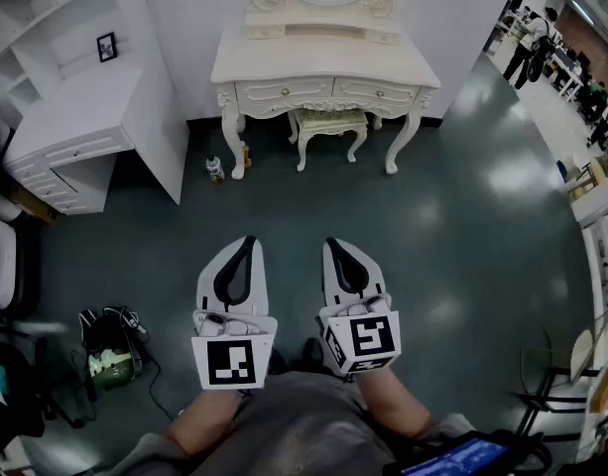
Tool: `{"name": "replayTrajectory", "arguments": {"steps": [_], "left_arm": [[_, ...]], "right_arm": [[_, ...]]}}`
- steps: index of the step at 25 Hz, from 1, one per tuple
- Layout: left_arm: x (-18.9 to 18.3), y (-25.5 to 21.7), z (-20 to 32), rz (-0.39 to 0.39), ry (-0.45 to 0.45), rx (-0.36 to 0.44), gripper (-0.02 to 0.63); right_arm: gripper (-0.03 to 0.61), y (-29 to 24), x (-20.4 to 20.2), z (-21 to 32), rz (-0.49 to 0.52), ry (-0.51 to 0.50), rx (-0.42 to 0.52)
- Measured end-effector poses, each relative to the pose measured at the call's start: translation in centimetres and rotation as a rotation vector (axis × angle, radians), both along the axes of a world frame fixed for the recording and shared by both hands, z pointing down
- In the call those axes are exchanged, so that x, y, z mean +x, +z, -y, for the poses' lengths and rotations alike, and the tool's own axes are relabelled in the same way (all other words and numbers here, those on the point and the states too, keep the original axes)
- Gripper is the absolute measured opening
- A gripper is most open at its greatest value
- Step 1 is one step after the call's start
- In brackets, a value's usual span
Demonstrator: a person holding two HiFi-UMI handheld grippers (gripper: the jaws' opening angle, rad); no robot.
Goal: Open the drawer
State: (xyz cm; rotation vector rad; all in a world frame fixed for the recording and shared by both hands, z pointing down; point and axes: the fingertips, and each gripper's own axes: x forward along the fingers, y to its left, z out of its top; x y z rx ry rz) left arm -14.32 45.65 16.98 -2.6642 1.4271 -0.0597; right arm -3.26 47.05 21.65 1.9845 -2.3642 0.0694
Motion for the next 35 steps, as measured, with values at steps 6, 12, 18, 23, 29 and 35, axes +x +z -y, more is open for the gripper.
{"name": "replayTrajectory", "arguments": {"steps": [6,12,18,23,29,35], "left_arm": [[2.4,0.0,1.1,0.001,-0.004,0.018,0.015],[4.9,0.2,2.0,0.013,-0.033,0.015,0.015],[6.2,0.9,3.2,0.044,-0.062,0.016,0.015],[6.5,1.6,6.1,0.036,-0.07,-0.007,0.015],[6.1,3.5,11.6,0.035,-0.071,-0.043,0.015],[5.7,4.5,18.8,0.052,-0.057,-0.074,0.015]], "right_arm": [[0.012,0.4,2.1,1.2,0.0,-0.019,0.005],[0.015,0.5,4.3,2.5,0.035,-0.083,0.015],[0.015,1.3,6.4,4.6,0.049,-0.091,-0.002],[0.015,1.9,6.7,7.5,0.057,-0.1,-0.017],[0.015,4.2,6.5,12.5,0.059,-0.1,-0.066],[0.015,5.5,5.9,19.3,0.064,-0.085,-0.096]]}}
